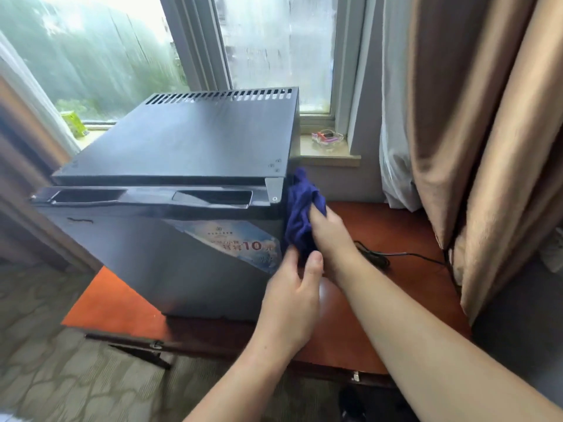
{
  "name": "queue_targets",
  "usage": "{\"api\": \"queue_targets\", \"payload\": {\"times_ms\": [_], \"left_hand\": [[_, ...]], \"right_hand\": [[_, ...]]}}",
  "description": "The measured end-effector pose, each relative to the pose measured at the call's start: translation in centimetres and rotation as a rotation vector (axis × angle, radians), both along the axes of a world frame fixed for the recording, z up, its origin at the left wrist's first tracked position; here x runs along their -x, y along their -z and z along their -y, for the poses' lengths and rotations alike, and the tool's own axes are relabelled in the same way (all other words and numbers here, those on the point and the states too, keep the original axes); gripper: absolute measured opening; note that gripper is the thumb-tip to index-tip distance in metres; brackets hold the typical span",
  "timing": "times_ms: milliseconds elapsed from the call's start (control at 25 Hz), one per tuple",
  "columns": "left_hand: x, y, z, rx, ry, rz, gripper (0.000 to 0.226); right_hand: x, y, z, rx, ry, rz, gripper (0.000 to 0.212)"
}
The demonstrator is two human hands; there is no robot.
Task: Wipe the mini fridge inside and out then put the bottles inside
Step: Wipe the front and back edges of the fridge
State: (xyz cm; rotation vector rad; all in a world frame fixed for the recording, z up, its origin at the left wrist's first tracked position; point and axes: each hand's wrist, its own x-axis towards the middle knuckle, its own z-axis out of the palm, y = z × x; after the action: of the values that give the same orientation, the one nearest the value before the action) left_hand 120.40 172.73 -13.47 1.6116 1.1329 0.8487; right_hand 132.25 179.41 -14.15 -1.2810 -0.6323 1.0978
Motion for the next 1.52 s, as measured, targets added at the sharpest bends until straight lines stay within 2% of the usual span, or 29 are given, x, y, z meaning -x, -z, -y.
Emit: {"api": "queue_targets", "payload": {"times_ms": [80,200,240,360,600,760,880,1000,1080,1200,1320,1440,1520], "left_hand": [[-1.6,2.0,-1.6,0.117,-0.026,-0.071,0.041],[-4.7,5.5,-3.6,0.269,-0.103,-0.187,0.045],[-5.6,6.5,-4.1,0.326,-0.123,-0.223,0.05],[-8.0,10.7,-5.8,0.498,-0.187,-0.297,0.058],[-9.9,18.3,-8.5,0.734,-0.306,-0.432,0.058],[-11.5,19.5,-9.6,0.722,-0.362,-0.431,0.056],[-13.1,18.0,-12.2,0.597,-0.45,-0.289,0.063],[-15.7,14.1,-16.4,0.446,-0.483,-0.12,0.062],[-17.5,11.2,-19.0,0.287,-0.497,-0.038,0.064],[-19.0,9.9,-21.1,0.138,-0.524,0.092,0.054],[-19.2,12.0,-21.5,0.165,-0.523,0.055,0.053],[-18.8,16.4,-20.9,0.299,-0.528,-0.001,0.05],[-18.2,20.0,-19.9,0.399,-0.54,-0.05,0.052]], "right_hand": [[-1.2,3.8,-1.7,0.107,-0.045,-0.009,0.023],[-2.6,9.7,-4.5,0.264,-0.107,-0.01,0.046],[-3.1,11.5,-5.0,0.32,-0.129,-0.008,0.048],[-4.7,16.9,-6.4,0.441,-0.23,-0.032,0.03],[-5.0,26.7,-6.4,0.631,-0.205,-0.364,0.031],[-6.2,27.2,-7.4,0.617,-0.177,-0.444,0.035],[-8.1,24.2,-10.8,0.479,-0.133,-0.516,0.035],[-10.4,18.6,-16.1,0.334,-0.118,-0.436,0.031],[-12.1,14.0,-19.6,0.205,-0.081,-0.35,0.018],[-13.2,9.7,-22.0,0.021,-0.077,-0.191,0.015],[-13.2,12.6,-22.7,0.032,-0.09,-0.105,0.026],[-12.2,20.3,-22.0,0.199,-0.114,-0.127,0.047],[-11.3,25.5,-20.3,0.322,-0.161,-0.187,0.048]]}}
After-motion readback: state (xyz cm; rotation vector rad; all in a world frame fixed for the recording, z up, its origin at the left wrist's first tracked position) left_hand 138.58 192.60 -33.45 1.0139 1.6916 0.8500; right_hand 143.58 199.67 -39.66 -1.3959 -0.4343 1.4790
